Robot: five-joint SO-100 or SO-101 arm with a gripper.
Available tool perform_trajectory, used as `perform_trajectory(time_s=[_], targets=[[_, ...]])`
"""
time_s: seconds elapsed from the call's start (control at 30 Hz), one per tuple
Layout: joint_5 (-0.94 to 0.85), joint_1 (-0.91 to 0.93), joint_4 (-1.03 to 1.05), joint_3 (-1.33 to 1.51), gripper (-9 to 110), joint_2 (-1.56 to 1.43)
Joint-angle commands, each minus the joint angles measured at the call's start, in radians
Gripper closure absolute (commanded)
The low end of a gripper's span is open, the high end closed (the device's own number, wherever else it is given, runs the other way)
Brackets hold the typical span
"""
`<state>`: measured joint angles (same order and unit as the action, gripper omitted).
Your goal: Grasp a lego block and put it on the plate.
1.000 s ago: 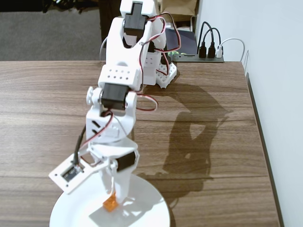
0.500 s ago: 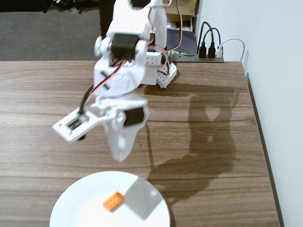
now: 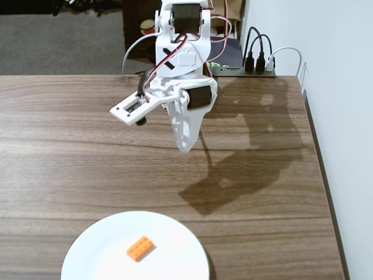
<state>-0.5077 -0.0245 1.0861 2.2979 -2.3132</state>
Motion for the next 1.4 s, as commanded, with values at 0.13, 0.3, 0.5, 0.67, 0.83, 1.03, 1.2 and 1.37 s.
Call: perform_trajectory(time_s=[0.13, 0.3, 0.5, 0.67, 0.83, 1.03, 1.2, 1.37], targets=[[0.12, 0.009, -0.014, 0.144, 101, -0.198], [0.242, 0.031, -0.026, 0.245, 101, -0.311], [0.351, 0.023, -0.046, 0.371, 101, -0.446], [0.428, 0.034, -0.055, 0.459, 101, -0.552], [0.471, 0.032, -0.012, 0.518, 101, -0.647], [0.476, 0.023, 0.054, 0.561, 101, -0.746], [0.471, 0.012, 0.078, 0.592, 101, -0.804], [0.471, 0.014, 0.118, 0.604, 101, -0.859]])
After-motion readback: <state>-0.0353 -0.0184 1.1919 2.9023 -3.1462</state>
